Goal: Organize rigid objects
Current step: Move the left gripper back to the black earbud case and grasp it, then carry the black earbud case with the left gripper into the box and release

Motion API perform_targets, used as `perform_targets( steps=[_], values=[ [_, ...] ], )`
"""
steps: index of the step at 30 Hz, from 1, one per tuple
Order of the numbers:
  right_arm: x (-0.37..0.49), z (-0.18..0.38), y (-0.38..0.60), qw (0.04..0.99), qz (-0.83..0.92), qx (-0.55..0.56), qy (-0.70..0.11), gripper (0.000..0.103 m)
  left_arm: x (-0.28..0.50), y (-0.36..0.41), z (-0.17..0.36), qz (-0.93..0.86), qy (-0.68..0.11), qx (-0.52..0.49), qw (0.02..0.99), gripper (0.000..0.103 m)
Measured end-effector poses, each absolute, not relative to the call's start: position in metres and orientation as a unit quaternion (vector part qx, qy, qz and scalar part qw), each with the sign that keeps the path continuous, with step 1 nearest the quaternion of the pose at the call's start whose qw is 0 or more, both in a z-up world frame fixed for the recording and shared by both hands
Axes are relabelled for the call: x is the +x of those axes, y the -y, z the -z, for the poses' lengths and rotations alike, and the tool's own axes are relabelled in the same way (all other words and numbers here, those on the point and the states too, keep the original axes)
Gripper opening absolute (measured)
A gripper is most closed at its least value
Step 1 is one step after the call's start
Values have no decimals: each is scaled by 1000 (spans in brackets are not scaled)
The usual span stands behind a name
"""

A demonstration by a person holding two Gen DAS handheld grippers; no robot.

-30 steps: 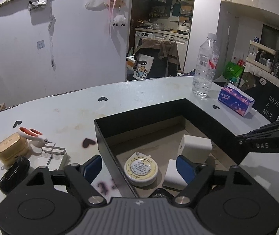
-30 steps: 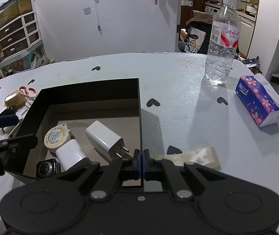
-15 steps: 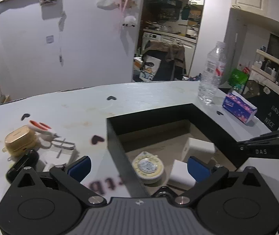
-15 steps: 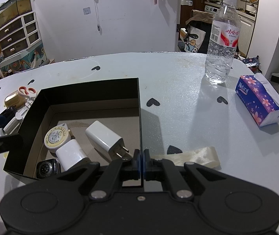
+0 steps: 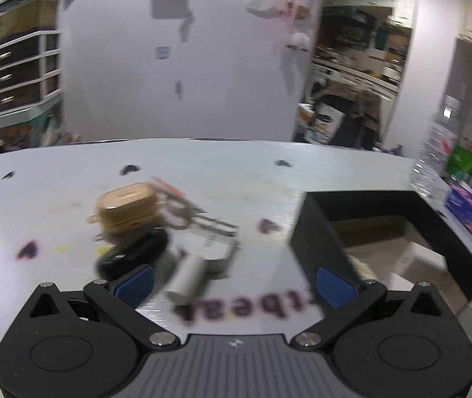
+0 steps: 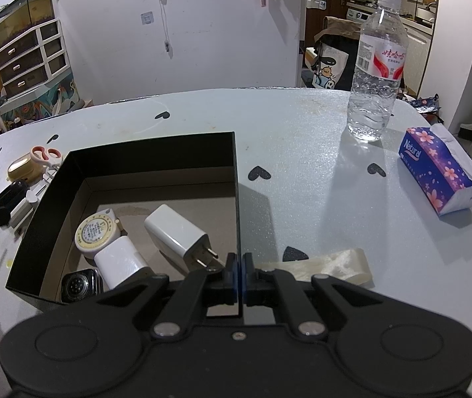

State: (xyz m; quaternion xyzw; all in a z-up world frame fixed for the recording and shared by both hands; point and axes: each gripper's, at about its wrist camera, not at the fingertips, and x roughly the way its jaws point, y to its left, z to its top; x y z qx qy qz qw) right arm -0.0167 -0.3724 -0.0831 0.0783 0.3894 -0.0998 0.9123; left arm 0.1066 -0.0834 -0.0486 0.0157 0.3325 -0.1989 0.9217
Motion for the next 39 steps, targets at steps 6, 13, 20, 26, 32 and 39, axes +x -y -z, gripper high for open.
perform_targets(
  steps=[6, 13, 20, 26, 32, 39],
  values=[
    [-17, 83, 372, 912, 100, 78, -390, 3, 123, 56, 54, 137, -317, 6, 939, 103],
    [-17, 83, 372, 912, 100, 78, -390, 3, 146, 33, 64, 104, -323, -32, 940, 87],
    [-17, 83, 372, 912, 100, 78, -390, 3, 172, 28, 70, 74, -360, -131, 921, 87],
    [-16, 84, 372, 911, 101, 78, -392, 3, 192, 32, 74, 19, -411, -196, 890, 87],
    [-14, 85, 372, 910, 102, 76, -395, 3, 195, 36, 74, -10, -402, -176, 899, 82],
    [-13, 85, 372, 910, 101, 76, -395, 3, 176, 44, 77, 17, -385, -120, 915, 80]
  ],
)
